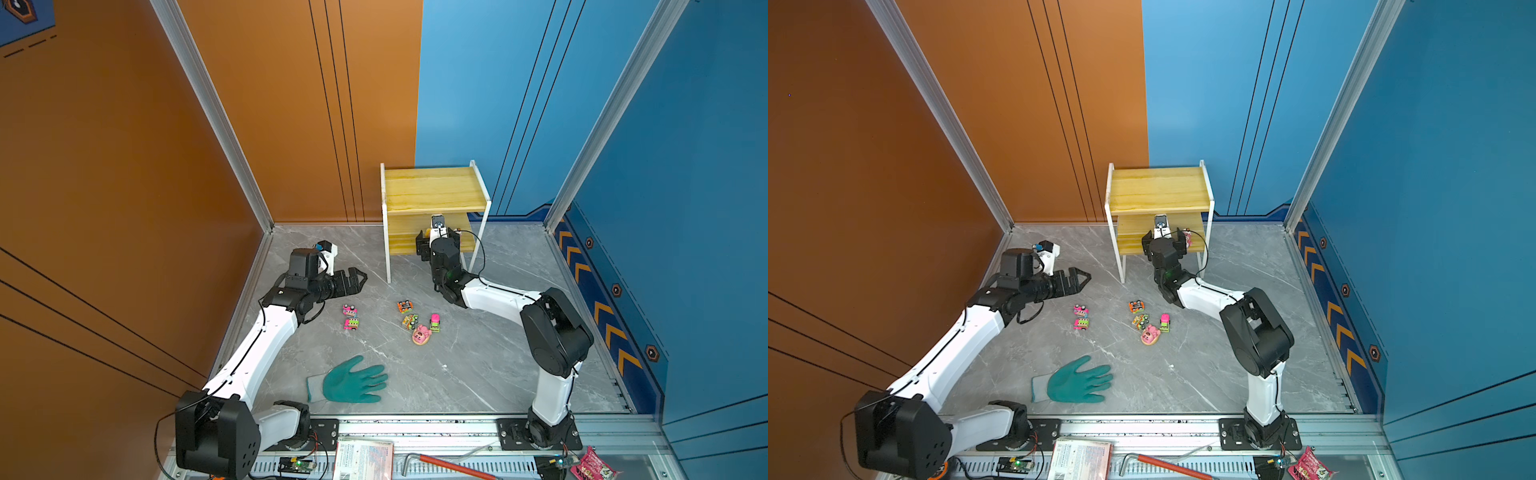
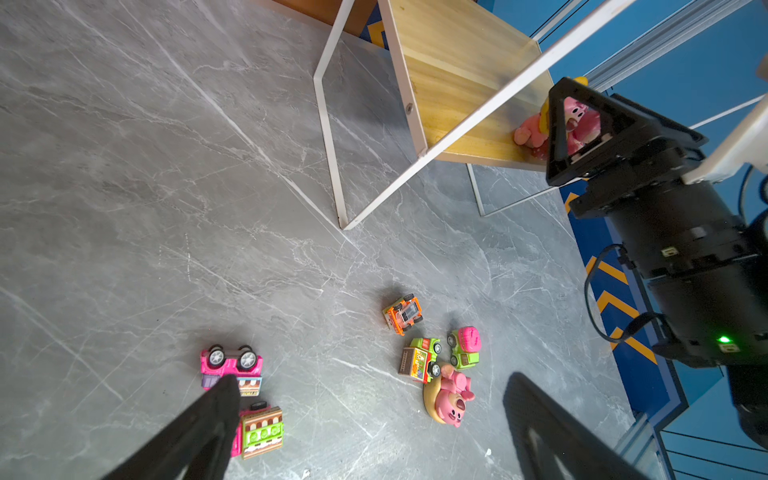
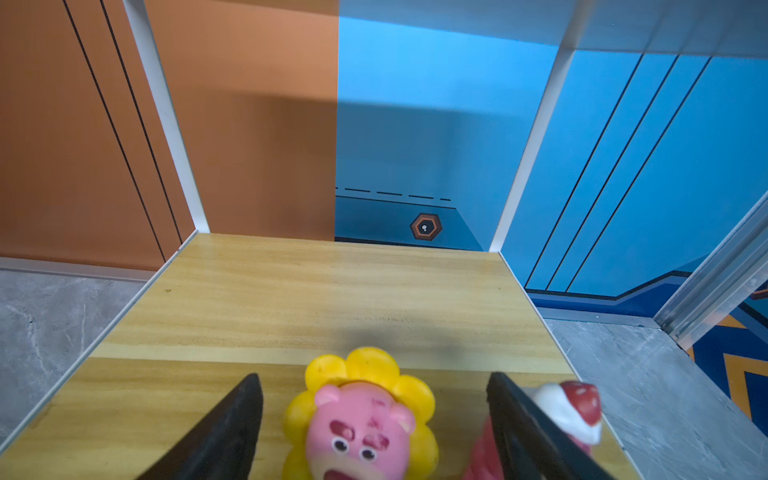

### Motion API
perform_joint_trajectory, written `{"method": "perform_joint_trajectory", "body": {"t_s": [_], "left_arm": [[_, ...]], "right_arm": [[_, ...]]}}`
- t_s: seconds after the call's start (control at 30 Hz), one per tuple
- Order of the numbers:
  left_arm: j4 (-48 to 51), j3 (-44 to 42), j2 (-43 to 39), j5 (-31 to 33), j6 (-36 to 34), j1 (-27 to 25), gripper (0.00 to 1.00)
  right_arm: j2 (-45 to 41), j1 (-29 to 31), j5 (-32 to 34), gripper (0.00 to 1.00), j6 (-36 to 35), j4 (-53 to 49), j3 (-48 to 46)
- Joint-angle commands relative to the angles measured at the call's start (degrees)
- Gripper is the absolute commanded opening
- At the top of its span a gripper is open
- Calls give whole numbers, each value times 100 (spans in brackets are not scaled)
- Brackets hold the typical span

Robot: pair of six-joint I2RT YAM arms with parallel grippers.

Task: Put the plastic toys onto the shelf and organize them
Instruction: 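Open the right gripper and release the sunflower bear on the shelf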

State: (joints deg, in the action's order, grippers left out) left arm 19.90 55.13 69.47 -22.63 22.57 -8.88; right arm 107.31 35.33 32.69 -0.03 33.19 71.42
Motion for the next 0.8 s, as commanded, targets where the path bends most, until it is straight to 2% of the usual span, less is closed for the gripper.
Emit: {"method": "perform_joint_trajectory", "body": {"t_s": [0.0,0.47,0.77], "left_arm": [[-118,-99,-101,-156,55,54,100],[-128,-100,-126,-151,55,56,100],[-126,-109,-120,-118,42,70,100]], "right_arm": [[-271,-26,-91,85,20,146,48],[-737,8,-200,85,112,104,-182],[-1551,180,-243,84,222,-260,-856]]}}
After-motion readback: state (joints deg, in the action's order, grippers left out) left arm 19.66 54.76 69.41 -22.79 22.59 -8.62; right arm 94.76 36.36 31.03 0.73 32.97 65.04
